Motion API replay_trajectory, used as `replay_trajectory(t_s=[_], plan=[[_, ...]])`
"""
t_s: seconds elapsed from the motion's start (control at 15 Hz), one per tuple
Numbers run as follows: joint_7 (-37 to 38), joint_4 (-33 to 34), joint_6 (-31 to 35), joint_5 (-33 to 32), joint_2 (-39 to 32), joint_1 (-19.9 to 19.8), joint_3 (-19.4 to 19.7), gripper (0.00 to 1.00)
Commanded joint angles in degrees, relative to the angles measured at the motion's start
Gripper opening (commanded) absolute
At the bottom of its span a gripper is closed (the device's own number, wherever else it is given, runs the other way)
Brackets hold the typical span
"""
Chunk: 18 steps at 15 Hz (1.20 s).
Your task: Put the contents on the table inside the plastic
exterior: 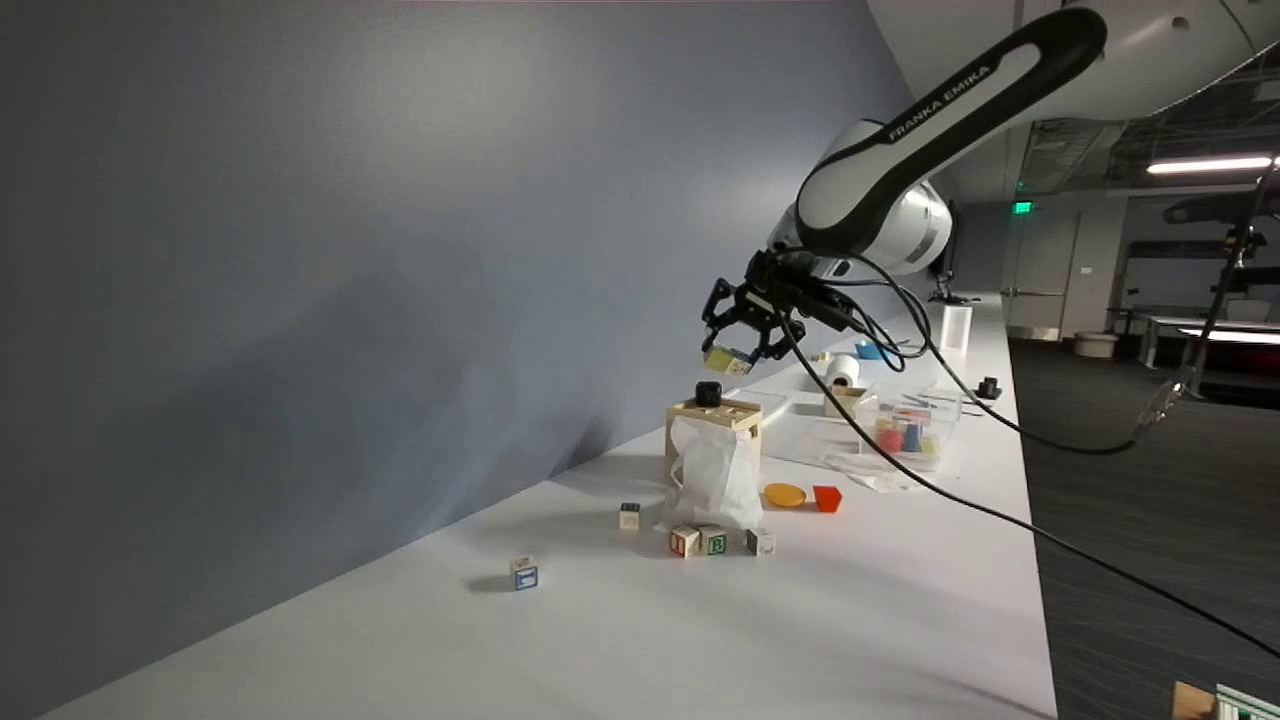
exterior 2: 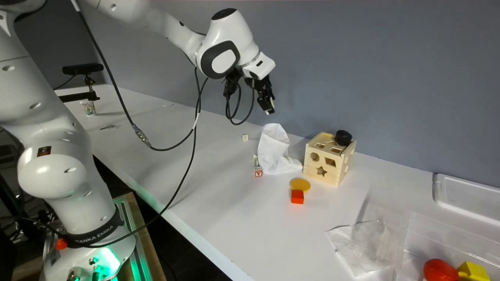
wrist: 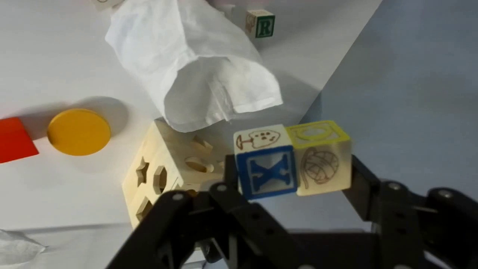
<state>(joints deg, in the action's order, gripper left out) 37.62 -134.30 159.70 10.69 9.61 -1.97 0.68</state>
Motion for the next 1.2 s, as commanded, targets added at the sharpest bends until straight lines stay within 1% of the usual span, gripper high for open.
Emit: replay_trajectory(t_s=[0.0, 0.13, 0.33, 0.67, 0.87, 1.07, 1.13], plan=[[1.18, -1.68, 1.52, 0.38, -0.81, -2.02, -0.36, 0.44], [0.19, -1.47, 1.79, 1.06, -2.44, -2.18, -0.1, 0.44], [0.44, -0.88, 2.53, -0.02, -5.18, -2.44, -0.02, 0.44], [0.08, 0.3, 2.65, 0.1, -9.61, -1.8, 0.44, 0.44], [0.17, 1.23, 2.53, -0.77, -11.7, -1.44, 0.69, 0.44], [0.31, 1.65, 3.84, -1.5, -12.51, -1.11, 1.05, 0.44], [1.53, 1.63, 5.07, -3.52, -12.44, -1.89, 0.67, 0.44]])
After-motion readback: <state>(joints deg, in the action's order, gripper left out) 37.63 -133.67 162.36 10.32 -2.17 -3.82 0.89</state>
